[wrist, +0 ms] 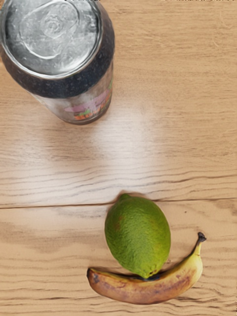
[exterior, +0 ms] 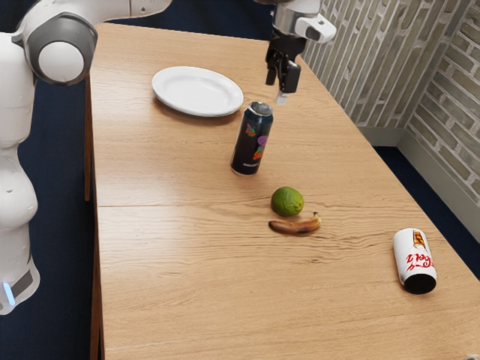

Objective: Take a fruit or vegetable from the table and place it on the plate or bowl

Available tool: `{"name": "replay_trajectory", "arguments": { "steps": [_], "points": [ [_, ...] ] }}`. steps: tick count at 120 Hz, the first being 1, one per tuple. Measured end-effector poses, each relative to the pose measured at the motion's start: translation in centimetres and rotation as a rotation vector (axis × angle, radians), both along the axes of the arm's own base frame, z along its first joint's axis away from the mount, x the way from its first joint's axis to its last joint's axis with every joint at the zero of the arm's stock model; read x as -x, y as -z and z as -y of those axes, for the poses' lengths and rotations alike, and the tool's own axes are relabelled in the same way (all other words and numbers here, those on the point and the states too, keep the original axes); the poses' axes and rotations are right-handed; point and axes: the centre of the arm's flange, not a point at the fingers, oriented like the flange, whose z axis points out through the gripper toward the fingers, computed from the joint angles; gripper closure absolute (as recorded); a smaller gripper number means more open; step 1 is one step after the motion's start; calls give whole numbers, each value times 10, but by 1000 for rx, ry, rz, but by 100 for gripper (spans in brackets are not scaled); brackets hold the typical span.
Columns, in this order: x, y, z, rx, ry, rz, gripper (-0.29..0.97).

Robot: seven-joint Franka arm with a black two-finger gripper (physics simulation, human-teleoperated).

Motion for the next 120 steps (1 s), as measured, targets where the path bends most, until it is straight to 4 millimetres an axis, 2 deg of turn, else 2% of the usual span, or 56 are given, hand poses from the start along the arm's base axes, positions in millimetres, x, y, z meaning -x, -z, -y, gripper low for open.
{"name": "replay_trajectory", "arguments": {
  "steps": [34,37,42,45,50,58,66,82,86,94,99,110,120],
  "points": [
    [0,-3,1,-3,-21,6,0],
    [4,-23,0,-6,-25,44,0],
    [22,-75,1,-13,-32,139,0],
    [31,-96,6,-12,-25,173,0],
    [41,-115,25,-5,8,199,0],
    [48,-124,57,8,65,204,0],
    [46,-121,69,13,77,187,0],
    [34,-97,83,4,100,141,0],
    [34,-95,101,15,160,140,0],
    [38,-89,156,-18,300,137,0],
    [36,-82,174,-32,356,131,0],
    [19,-51,172,-56,406,77,0],
    [18,-21,179,-87,462,7,0]
  ]
}}
